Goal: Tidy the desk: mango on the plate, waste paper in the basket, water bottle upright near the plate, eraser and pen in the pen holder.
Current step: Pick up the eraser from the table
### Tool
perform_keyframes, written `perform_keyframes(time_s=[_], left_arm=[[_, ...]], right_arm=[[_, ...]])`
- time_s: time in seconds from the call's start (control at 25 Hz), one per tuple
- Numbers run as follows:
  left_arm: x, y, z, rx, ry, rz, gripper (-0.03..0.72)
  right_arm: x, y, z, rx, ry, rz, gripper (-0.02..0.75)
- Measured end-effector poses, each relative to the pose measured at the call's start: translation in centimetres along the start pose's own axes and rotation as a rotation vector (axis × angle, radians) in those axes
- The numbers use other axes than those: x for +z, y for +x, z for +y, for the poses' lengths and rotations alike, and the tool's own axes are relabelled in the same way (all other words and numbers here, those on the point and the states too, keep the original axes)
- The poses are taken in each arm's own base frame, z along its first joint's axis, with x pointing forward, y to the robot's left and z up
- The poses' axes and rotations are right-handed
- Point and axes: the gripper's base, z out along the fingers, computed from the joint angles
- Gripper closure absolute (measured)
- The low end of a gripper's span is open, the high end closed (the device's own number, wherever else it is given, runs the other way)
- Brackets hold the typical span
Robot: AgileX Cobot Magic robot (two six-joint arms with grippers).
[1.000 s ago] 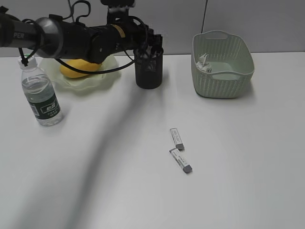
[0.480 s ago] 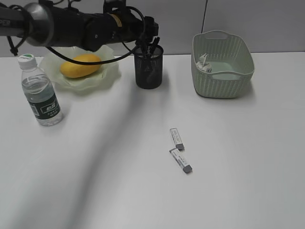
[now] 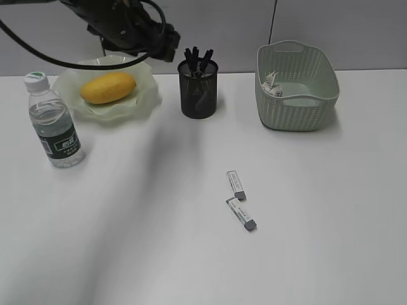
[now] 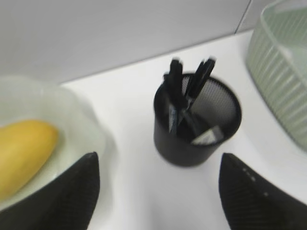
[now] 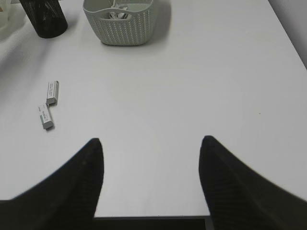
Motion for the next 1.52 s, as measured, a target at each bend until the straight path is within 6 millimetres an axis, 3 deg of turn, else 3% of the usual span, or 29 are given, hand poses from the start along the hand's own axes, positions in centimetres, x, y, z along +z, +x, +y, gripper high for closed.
perform_keyframes(time_s=[0.32,0.52,0.84,1.04,1.16,1.28,1.4,1.52], left_arm=[[-3.5,2.4,2.7,0.066,-0.091,0.412,0.111],[-6.5,2.9,6.2,0.023,-0.145,0.568,0.111],[-12.4,1.6,12.2,-0.142,-0.199,0.488,0.115],[-17.5,0.3,11.7,-0.135,-0.178,0.369,0.115],[-20.2,0.4,12.5,-0.155,-0.196,0.319,0.115],[-21.8,2.4,13.6,-0.193,-0.239,0.339,0.115],[-23.1,5.7,12.9,-0.208,-0.232,0.395,0.115],[-25.6,9.0,11.4,-0.215,-0.216,0.401,0.116]], right_arm=[[0.0,0.0,0.0,0.0,0.0,0.0,0.239],[0.0,0.0,0.0,0.0,0.0,0.0,0.239],[0.0,0.0,0.0,0.0,0.0,0.0,0.24],[0.0,0.0,0.0,0.0,0.0,0.0,0.24],[0.0,0.0,0.0,0.0,0.0,-0.001,0.24],[0.0,0.0,0.0,0.0,0.0,-0.001,0.24],[0.0,0.0,0.0,0.0,0.0,-0.001,0.24],[0.0,0.0,0.0,0.0,0.0,-0.001,0.24]])
